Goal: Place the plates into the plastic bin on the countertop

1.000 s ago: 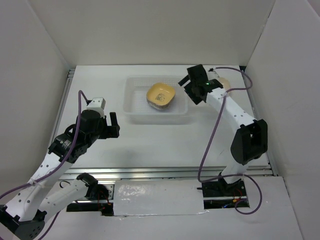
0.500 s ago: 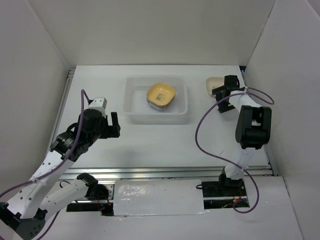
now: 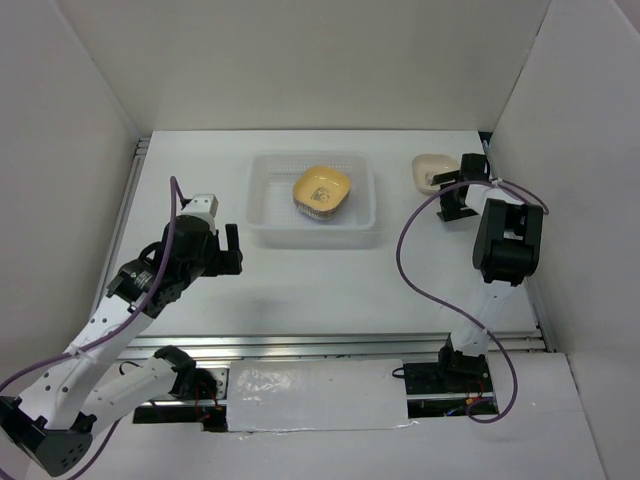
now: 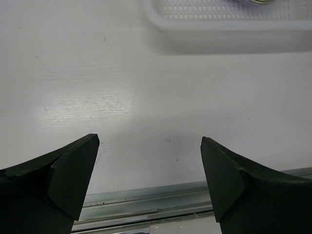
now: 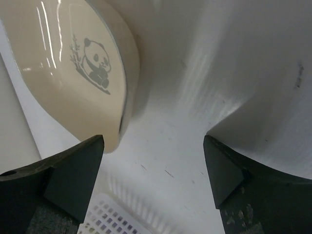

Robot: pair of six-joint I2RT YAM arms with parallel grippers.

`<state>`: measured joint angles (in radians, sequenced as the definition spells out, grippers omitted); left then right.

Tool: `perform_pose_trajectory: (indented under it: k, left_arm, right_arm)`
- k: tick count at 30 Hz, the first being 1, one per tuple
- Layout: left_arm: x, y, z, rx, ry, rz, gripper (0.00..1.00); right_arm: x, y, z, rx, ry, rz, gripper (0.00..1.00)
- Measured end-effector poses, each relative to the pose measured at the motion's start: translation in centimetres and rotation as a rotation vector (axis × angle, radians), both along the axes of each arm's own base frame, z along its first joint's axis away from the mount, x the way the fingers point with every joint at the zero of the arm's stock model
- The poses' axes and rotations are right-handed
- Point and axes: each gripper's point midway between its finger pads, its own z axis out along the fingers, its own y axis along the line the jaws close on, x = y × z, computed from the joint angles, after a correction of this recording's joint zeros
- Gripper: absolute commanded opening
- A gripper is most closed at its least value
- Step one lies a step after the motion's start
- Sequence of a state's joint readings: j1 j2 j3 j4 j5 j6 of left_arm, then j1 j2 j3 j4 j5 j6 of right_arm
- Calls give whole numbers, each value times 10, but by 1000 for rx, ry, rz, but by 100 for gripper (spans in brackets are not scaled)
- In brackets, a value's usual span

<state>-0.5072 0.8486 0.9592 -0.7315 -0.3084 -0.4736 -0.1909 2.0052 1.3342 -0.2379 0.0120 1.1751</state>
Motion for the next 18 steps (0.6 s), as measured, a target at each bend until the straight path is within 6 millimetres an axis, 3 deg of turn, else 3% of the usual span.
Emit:
perform_pose_trajectory:
  k: [4, 7, 8, 13, 14, 15, 18]
  left_arm:
    - [0, 0, 0, 0, 0, 0, 99]
    - [0, 0, 0, 0, 1, 0, 99]
    - [0, 0, 0, 0, 1, 0, 99]
    - [0, 0, 0, 0, 1, -2, 99]
    - [0, -1, 0, -1, 2, -3, 99]
    - [0, -1, 0, -2, 2, -4, 99]
    - [0, -1, 0, -4, 3, -6, 99]
  right_arm:
    - [17, -6, 0, 7, -6, -14, 84]
    - [25, -10, -3, 8, 6, -21, 63]
    - [26, -11, -5, 12, 18, -26, 50]
    - [20, -16, -14, 14, 66, -55, 26]
    - [18, -16, -15, 17, 73, -57, 10]
    - [16, -17, -16, 17, 79, -56, 2]
    - [14, -18, -17, 19, 85, -67, 0]
